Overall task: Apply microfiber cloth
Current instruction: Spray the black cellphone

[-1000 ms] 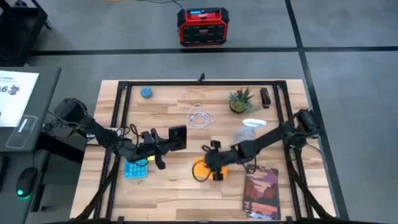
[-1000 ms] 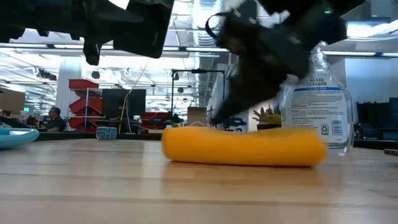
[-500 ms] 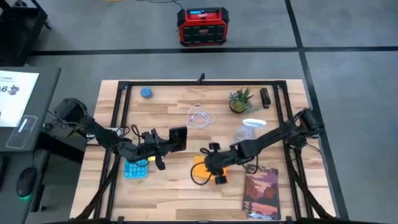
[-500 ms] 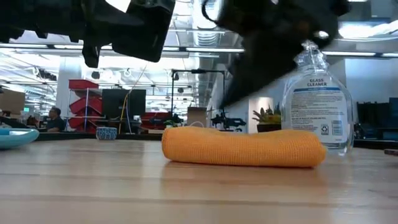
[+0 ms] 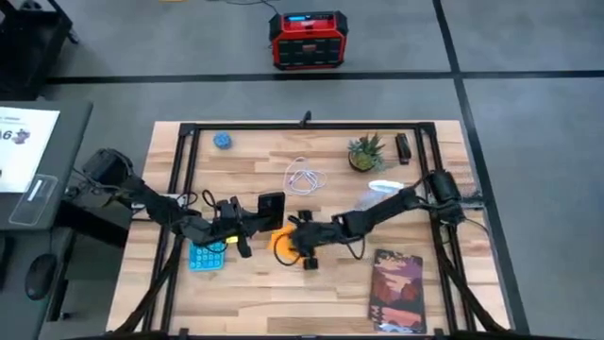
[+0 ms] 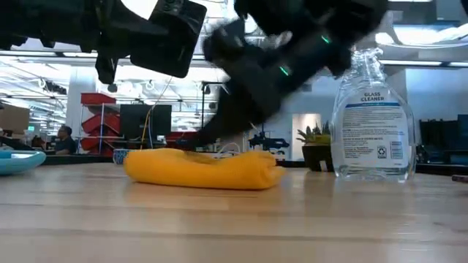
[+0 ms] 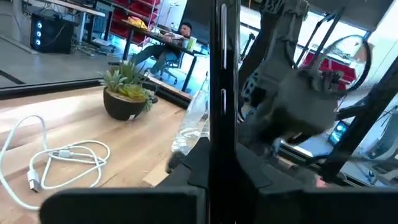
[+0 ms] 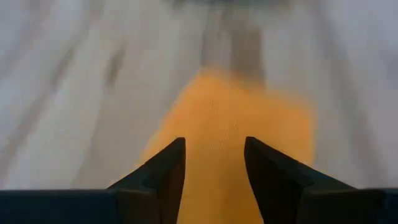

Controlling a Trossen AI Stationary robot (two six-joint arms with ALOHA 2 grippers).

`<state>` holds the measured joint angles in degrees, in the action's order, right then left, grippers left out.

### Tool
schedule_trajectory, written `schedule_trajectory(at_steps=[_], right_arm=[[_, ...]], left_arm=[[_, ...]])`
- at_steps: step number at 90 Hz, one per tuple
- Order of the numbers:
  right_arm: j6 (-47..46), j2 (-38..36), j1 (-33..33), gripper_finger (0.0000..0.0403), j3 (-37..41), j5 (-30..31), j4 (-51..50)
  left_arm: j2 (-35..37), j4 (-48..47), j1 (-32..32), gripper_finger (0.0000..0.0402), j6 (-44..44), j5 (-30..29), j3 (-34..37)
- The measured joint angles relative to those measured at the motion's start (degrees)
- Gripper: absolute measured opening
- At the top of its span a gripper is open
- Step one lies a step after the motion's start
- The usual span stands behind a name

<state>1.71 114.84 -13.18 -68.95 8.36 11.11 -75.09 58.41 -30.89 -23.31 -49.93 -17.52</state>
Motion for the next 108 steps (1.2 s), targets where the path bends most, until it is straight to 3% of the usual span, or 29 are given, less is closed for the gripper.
schedule_trajectory(at_steps=[19, 37, 53, 64, 76, 85, 108], right_arm=[[-0.3, -11.9, -5.9, 0.0152, -1.0, 4.0, -18.7], [-14.8, -23.8, -17.6, 0.0152, -1.0, 14.8, -38.5], [-46.0, -29.0, -28.3, 0.0152, -1.0, 26.0, -56.5], [-71.1, -28.8, -34.1, 0.0152, -0.9, 33.0, -70.5], [-100.2, -26.9, -38.1, 0.0152, -0.9, 45.6, -88.9], [-116.9, -25.8, -39.9, 0.0152, -0.8, 49.2, -102.1], [-111.1, -28.5, -34.9, 0.0179, 4.1, 51.4, -101.3]], left_arm=[[0.0, -1.5, 0.0, 0.0011, 0.0, -0.1, 0.0], [0.0, -4.2, 0.0, 0.0011, -0.5, -0.2, -0.1], [0.0, -5.2, 0.0, 0.0011, -0.5, -0.2, -0.1], [0.0, -5.5, 0.0, 0.0011, 0.0, -0.2, -0.1], [0.0, -6.5, 0.0, 0.0011, 0.0, -0.2, -0.1], [0.0, -6.4, 0.0, 0.0011, 0.0, -0.1, -0.1], [0.0, -6.8, 0.2, 0.0011, 0.0, -0.1, 0.0]])
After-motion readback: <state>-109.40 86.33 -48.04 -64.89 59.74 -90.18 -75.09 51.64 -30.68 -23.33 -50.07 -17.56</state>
